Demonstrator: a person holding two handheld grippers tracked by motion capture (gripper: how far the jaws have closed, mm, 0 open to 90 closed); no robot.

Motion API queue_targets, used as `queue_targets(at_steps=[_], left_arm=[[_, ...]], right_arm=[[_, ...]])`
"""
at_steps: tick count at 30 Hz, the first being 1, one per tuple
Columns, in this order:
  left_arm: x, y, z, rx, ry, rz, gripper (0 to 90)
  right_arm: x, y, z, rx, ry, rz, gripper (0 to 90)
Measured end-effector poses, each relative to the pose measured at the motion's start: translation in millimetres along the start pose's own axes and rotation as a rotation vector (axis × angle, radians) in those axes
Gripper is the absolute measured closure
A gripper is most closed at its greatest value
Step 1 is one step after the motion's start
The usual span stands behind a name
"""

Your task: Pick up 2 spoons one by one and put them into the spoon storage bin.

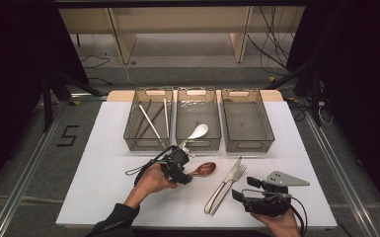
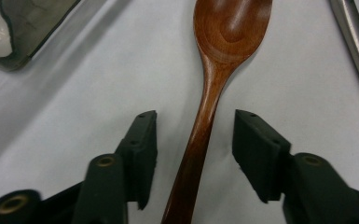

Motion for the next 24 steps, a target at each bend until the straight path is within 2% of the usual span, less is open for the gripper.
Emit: queue_targets(at_steps=[3, 5, 7, 12, 19, 24], left_arm=[[-1.4, 0.9, -0.4, -0.009, 0.006, -0.007, 58.5], [-0.5, 1.3, -0.4, -0.011, -0.005, -0.016, 62.5], [0.3, 0.9, -0.6, -0.023, 0.008, -0.044, 64.8], [3.3, 1.5, -1.2, -0.038, 0.023, -0.081, 70.4], [5.3, 1.6, -1.4, -0.037, 0.002, -0.104, 77.2], [5.6, 1.8, -1.4, -0.023, 0.005, -0.111, 79.8]], right_arm=[[-0.1, -0.4, -0.4, -0.003, 0.001, 0.0, 24.8], [-0.2, -0.5, -0.7, -0.003, 0.002, 0.001, 24.8], [-0.2, -0.6, -0.8, -0.004, 0.002, 0.0, 24.8], [-0.2, -0.5, -1.0, -0.003, 0.002, 0.002, 24.8], [-0.2, -0.6, -0.8, -0.004, 0.0, 0.0, 25.0], [-0.6, -0.8, -1.0, -0.007, -0.001, 0.002, 25.1]])
Point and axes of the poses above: each handheld gripper's, and its own axes: z roughly backward along the jaws, y roughly out of its top, x roughly to its right, the point moved 10 cm from there along -z, roughly forward along the jaws, and after that the axes turned 2 degrees about -x, right-handed, at the moved point
